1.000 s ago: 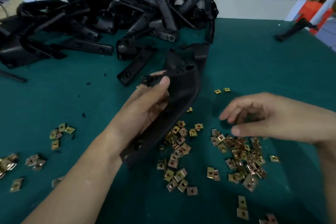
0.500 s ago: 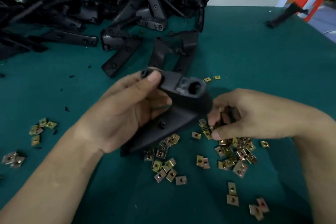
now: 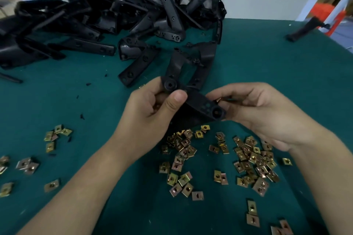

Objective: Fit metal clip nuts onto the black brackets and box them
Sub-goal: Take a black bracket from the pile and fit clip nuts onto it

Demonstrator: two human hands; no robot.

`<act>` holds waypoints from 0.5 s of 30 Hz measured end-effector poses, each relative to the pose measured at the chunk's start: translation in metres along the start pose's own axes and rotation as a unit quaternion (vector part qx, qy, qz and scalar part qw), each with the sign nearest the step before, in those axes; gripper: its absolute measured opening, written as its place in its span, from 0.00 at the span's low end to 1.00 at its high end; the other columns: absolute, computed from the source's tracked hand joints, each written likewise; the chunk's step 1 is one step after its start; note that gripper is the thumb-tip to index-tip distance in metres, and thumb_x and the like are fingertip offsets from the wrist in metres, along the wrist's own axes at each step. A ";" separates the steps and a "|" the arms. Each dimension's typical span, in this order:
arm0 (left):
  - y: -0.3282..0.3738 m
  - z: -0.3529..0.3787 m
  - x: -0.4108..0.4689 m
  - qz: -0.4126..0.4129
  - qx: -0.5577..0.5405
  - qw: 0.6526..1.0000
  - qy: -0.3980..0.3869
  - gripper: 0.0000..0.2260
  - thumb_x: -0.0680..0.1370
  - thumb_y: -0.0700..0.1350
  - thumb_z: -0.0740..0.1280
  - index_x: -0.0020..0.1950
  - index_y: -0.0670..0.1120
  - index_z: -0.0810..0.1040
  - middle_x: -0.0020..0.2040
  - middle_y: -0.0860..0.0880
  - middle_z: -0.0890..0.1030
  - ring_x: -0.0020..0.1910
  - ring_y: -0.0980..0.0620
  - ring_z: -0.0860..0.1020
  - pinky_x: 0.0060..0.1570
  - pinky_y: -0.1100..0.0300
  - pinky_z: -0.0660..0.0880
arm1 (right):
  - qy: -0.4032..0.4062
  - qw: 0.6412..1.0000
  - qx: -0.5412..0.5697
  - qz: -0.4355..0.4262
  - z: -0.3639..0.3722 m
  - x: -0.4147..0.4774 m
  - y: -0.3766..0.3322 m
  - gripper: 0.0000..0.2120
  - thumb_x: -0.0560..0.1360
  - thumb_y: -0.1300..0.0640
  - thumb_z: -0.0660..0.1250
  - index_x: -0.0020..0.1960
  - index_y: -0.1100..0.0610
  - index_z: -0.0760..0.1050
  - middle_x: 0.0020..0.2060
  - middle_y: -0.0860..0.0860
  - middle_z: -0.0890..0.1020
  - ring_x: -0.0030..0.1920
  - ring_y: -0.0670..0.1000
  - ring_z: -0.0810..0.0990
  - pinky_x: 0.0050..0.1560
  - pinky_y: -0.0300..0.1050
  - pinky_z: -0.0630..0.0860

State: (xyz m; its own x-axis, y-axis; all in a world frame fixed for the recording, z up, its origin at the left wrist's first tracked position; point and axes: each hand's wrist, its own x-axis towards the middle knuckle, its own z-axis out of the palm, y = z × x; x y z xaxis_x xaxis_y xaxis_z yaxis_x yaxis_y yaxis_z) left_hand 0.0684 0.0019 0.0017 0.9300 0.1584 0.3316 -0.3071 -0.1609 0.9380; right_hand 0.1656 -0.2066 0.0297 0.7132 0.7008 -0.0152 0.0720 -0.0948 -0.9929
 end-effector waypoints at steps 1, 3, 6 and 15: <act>-0.001 0.000 0.000 0.004 0.004 1.000 0.003 0.13 0.81 0.50 0.65 0.57 0.42 0.79 0.51 0.50 0.87 0.52 0.53 0.85 0.51 0.58 0.81 | -0.003 1.000 -0.001 0.001 0.001 0.001 0.001 0.15 0.69 0.61 0.71 0.56 0.58 0.83 0.52 0.64 0.84 0.51 0.63 0.82 0.58 0.49 0.81; -0.002 0.002 0.000 0.008 0.018 1.000 0.001 0.09 0.80 0.50 0.65 0.55 0.46 0.80 0.47 0.56 0.86 0.48 0.59 0.84 0.46 0.67 0.78 | -0.015 1.000 0.005 0.007 0.000 0.003 0.003 0.14 0.70 0.60 0.71 0.55 0.56 0.83 0.51 0.64 0.84 0.48 0.57 0.82 0.54 0.46 0.81; -0.003 0.005 -0.001 0.008 0.049 0.999 -0.023 0.05 0.80 0.50 0.66 0.51 0.51 0.79 0.39 0.63 0.83 0.38 0.67 0.80 0.39 0.75 0.72 | -0.009 1.000 0.012 0.018 -0.003 0.003 0.006 0.09 0.68 0.60 0.71 0.48 0.55 0.84 0.44 0.57 0.85 0.44 0.51 0.83 0.47 0.38 0.79; -0.007 0.003 0.003 -0.007 0.062 0.998 -0.022 0.09 0.79 0.55 0.66 0.50 0.50 0.80 0.37 0.55 0.83 0.36 0.63 0.77 0.37 0.68 0.73 | -0.031 0.981 -0.188 0.041 -0.011 0.000 0.003 0.14 0.77 0.67 0.69 0.53 0.49 0.85 0.49 0.49 0.87 0.52 0.51 0.84 0.58 0.44 0.80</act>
State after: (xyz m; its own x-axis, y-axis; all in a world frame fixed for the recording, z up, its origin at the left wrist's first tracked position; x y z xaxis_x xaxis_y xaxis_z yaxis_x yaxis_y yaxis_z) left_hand 0.0734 0.0006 -0.0039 0.9430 0.1187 0.3110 -0.2689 -0.2788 0.9219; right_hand 0.1731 -0.2145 0.0277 0.6846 0.7203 -0.1121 0.2765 -0.3988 -0.8744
